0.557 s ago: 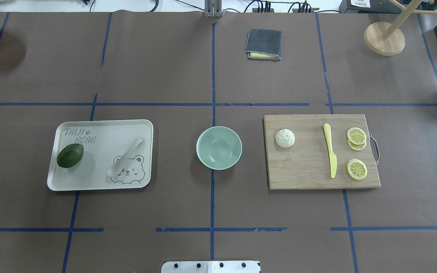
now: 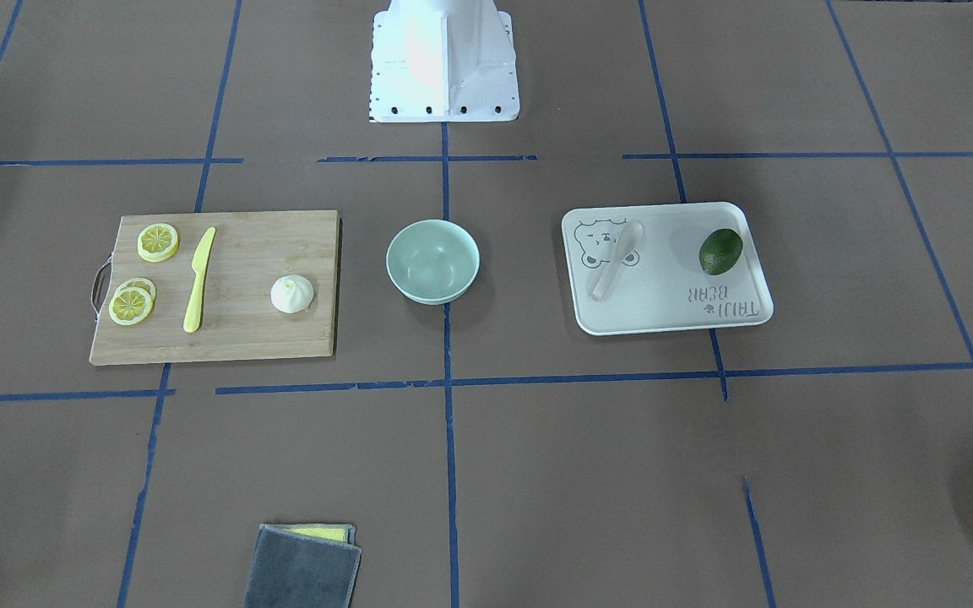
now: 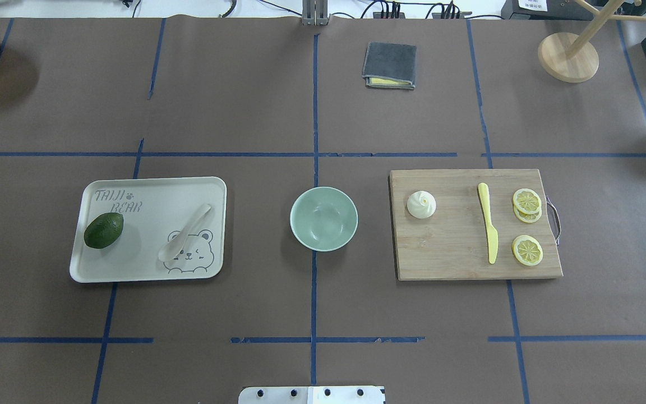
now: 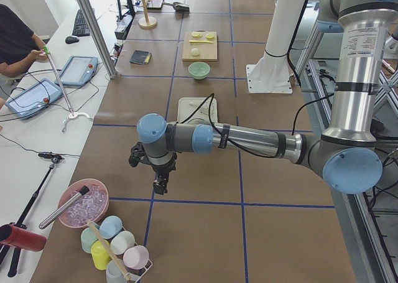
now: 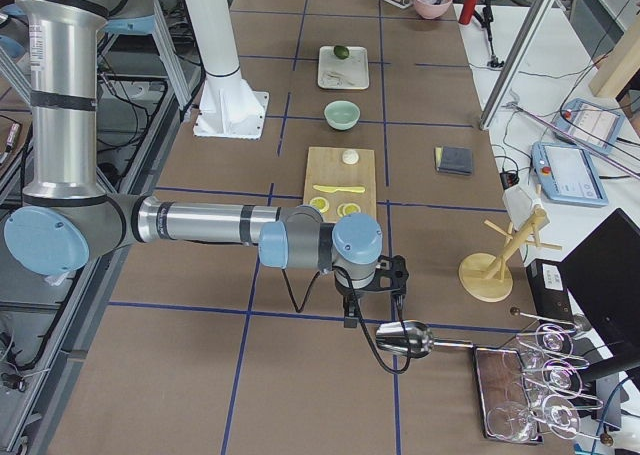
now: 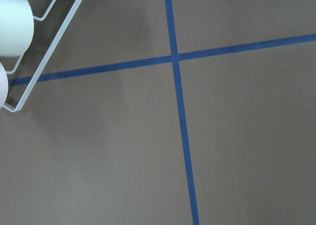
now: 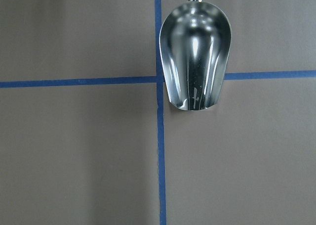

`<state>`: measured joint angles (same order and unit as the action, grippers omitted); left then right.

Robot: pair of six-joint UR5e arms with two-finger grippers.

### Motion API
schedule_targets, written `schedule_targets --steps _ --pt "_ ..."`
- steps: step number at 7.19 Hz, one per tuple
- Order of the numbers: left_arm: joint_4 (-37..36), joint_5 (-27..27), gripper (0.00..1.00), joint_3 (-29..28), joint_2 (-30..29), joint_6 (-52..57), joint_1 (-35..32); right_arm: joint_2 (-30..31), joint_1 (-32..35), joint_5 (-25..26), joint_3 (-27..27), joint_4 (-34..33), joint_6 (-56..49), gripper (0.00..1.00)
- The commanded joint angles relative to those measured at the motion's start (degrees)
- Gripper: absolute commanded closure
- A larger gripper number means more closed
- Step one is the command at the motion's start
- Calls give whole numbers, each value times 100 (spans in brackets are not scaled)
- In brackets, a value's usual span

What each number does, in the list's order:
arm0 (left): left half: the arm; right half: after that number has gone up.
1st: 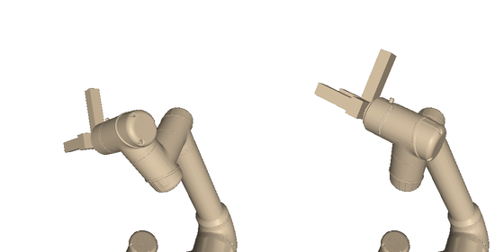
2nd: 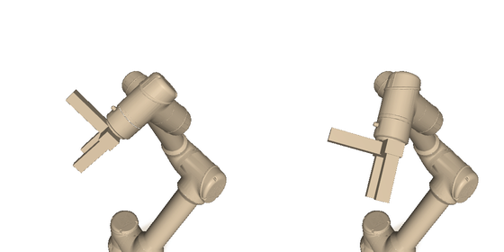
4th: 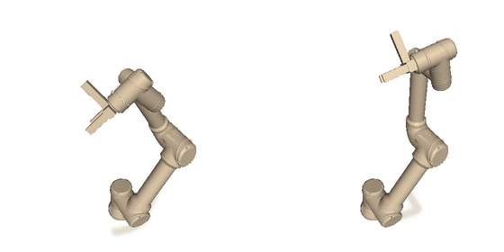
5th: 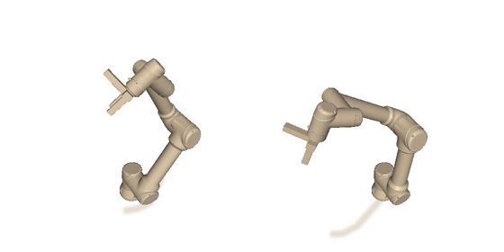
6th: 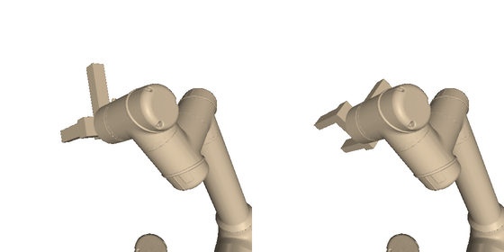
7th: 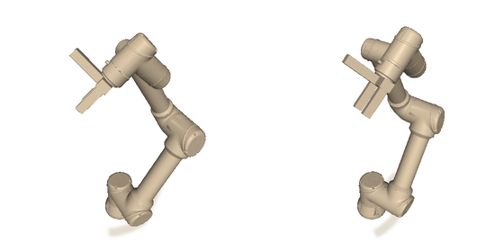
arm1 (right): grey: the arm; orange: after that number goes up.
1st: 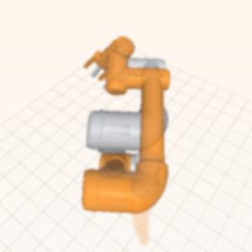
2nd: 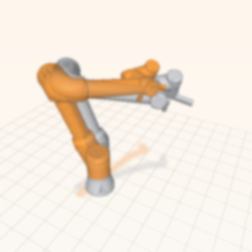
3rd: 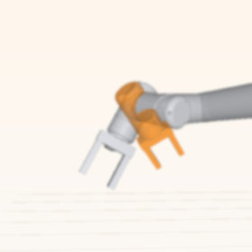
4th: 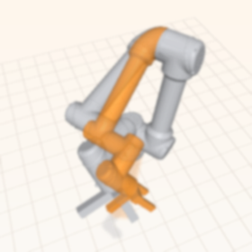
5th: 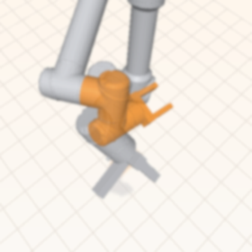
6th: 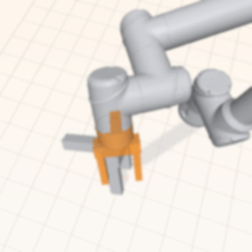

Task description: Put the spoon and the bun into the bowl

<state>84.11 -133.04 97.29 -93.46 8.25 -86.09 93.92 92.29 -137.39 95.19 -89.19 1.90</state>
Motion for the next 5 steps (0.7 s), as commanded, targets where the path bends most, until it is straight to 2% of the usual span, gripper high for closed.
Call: schedule_targets --steps 1,3,5 --pt "140 59 0 744 -408 -1318 721 -119 -9 -16 78 -2 12 0" --pt "262 59 0 1019 -892 -2717 1530 -311 -44 -51 254 -2 3 0" --pt "1138 94 0 1064 -859 -3728 2032 -401 -53 -419 228 -11 212 0"
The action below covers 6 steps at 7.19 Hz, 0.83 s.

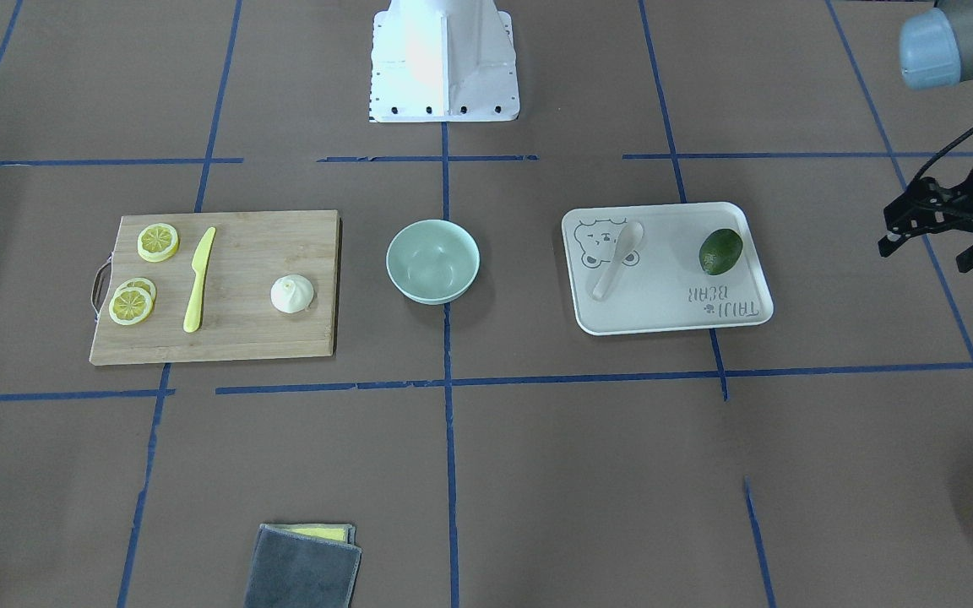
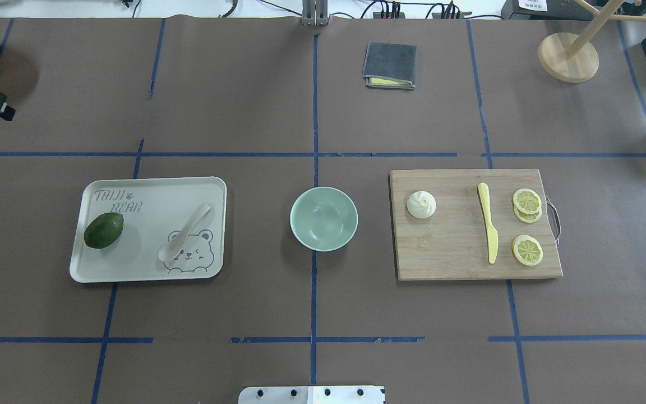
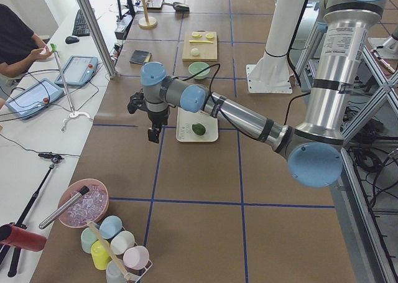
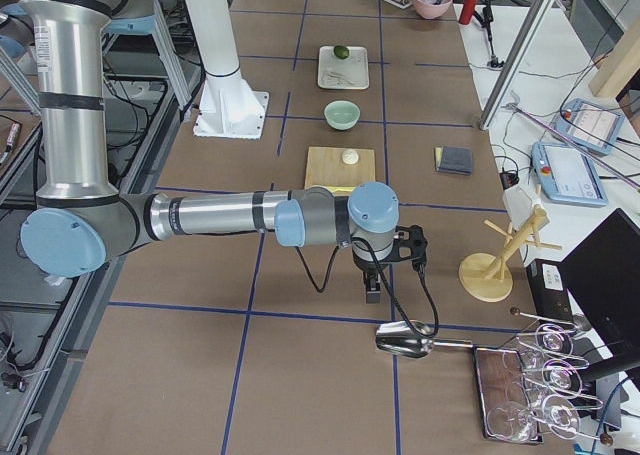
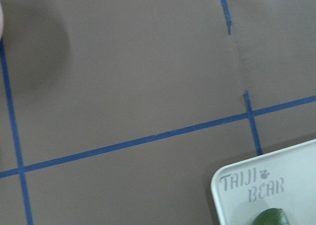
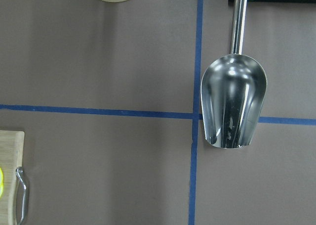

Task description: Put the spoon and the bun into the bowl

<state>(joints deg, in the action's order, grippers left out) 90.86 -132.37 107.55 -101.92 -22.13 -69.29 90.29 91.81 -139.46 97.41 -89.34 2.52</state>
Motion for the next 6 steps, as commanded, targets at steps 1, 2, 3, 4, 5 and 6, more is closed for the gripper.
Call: schedule_targets --steps 1,2,3,4,5,6 --pt "729 419 0 133 -12 -1532 808 -38 -14 -309 14 13 300 0" --pt "1028 684 0 186 -12 -2263 1326 -38 -66 -310 110 22 363 0" --pt "1422 1130 0 187 -21 -3183 1992 -55 -197 -310 172 65 703 0" --pt "1731 1509 0 187 -21 -3871 2495 -55 -373 -301 190 396 950 0" --pt "1760 1887 1 187 -47 -4400 2952 -64 -592 -292 242 678 1631 0" --pt "1769 2256 2 144 -64 -4597 3279 -64 -803 -284 260 1090 2264 0"
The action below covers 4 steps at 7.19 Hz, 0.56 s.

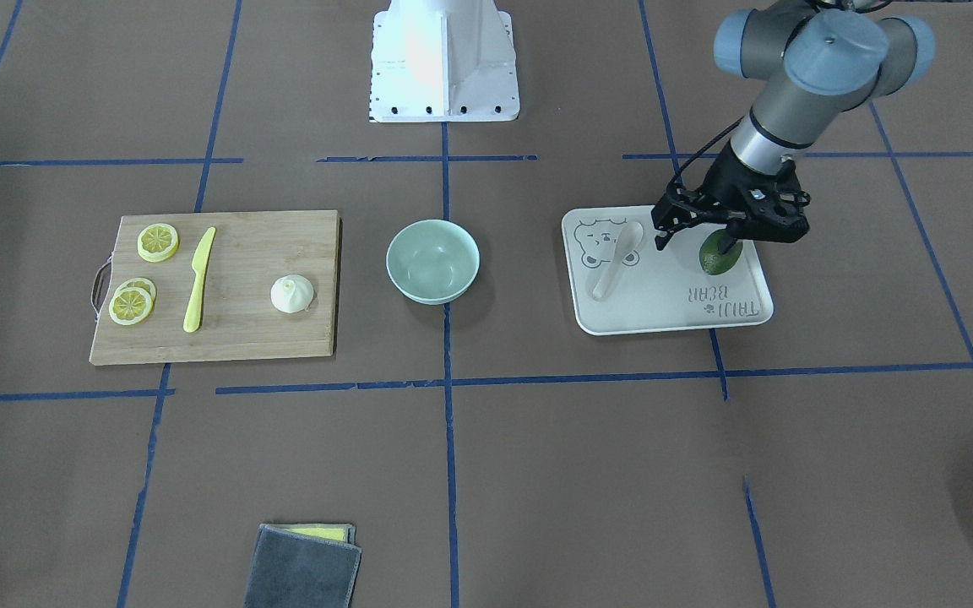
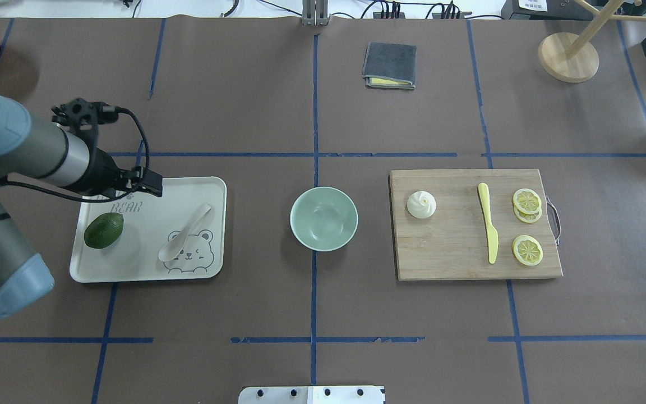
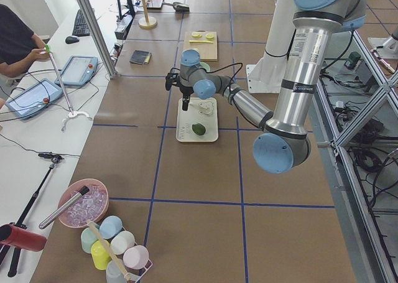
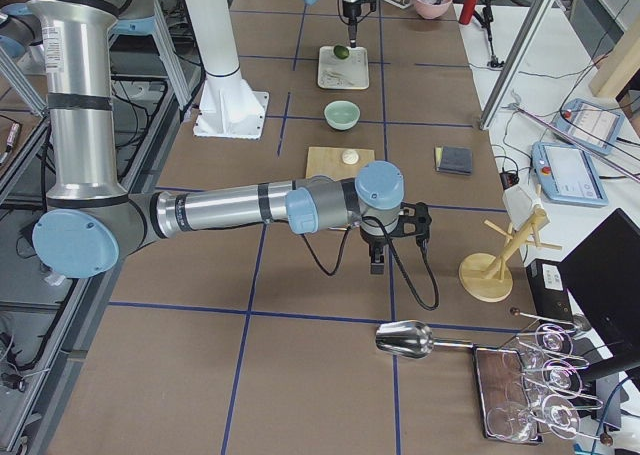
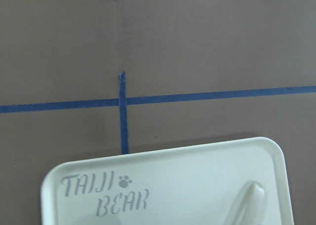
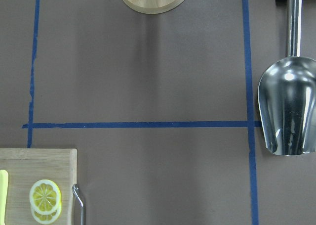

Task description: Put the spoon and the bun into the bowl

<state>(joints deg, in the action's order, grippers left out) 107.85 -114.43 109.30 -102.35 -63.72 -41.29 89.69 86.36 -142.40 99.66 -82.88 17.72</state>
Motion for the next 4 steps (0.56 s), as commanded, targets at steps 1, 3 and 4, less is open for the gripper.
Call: schedule_targets --steps 1,3,4 --pt "70 588 4 -66 -31 -440 612 -74 -477 28 97 683 1342 0" --pt "70 824 6 -538 -397 -431 780 -118 -742 37 351 703 1872 0" --pt "70 835 7 -715 -522 -422 807 -162 -804 45 422 703 1997 0"
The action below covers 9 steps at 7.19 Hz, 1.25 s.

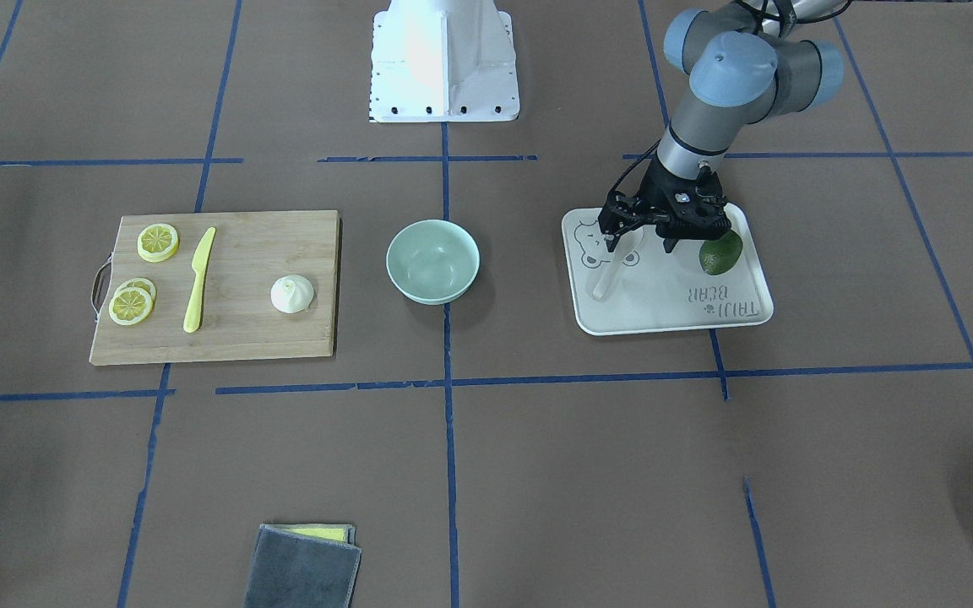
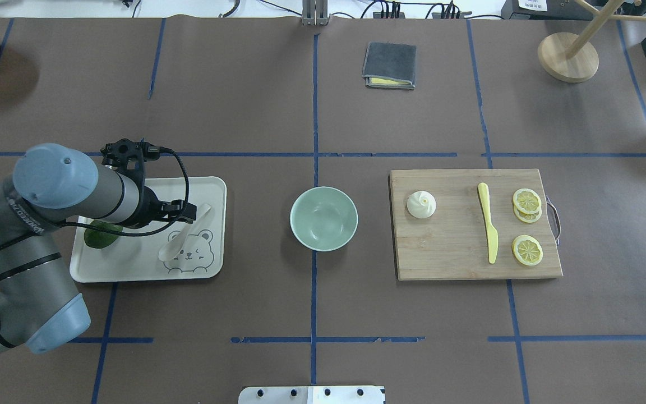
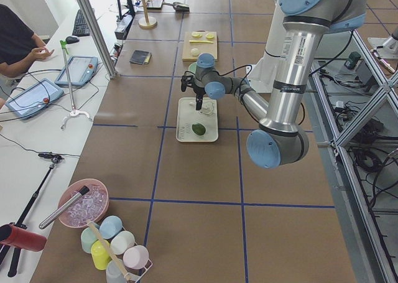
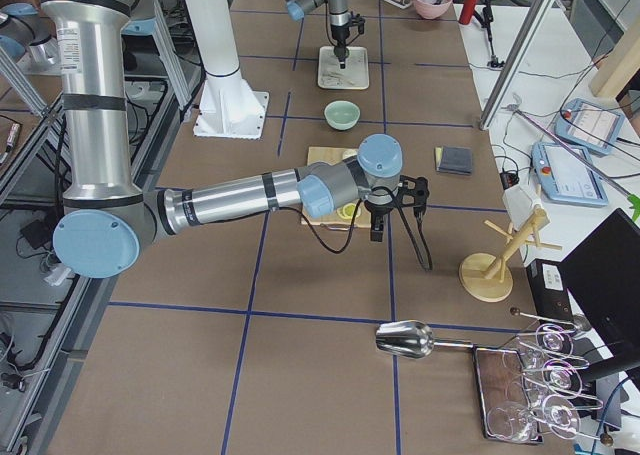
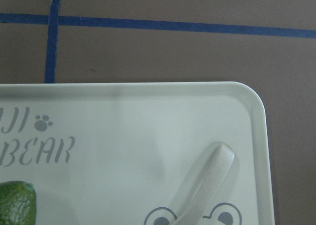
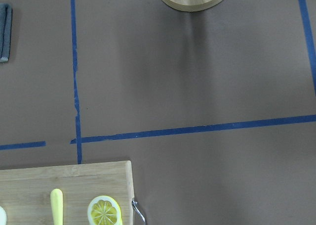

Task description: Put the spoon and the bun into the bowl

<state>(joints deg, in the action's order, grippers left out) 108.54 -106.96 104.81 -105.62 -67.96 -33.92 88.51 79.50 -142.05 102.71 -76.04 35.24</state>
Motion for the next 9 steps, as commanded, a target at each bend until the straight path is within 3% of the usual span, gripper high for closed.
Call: schedule_targets --steps 1,5,9 --pt "1 88 7 -320 -205 20 70 -88 -127 2 117 11 247 0" --pt "693 88 7 -847 -196 11 176 -220 -233 37 108 -33 282 0" --pt "695 96 10 -804 -205 -15 211 -264 -233 37 117 -16 502 0"
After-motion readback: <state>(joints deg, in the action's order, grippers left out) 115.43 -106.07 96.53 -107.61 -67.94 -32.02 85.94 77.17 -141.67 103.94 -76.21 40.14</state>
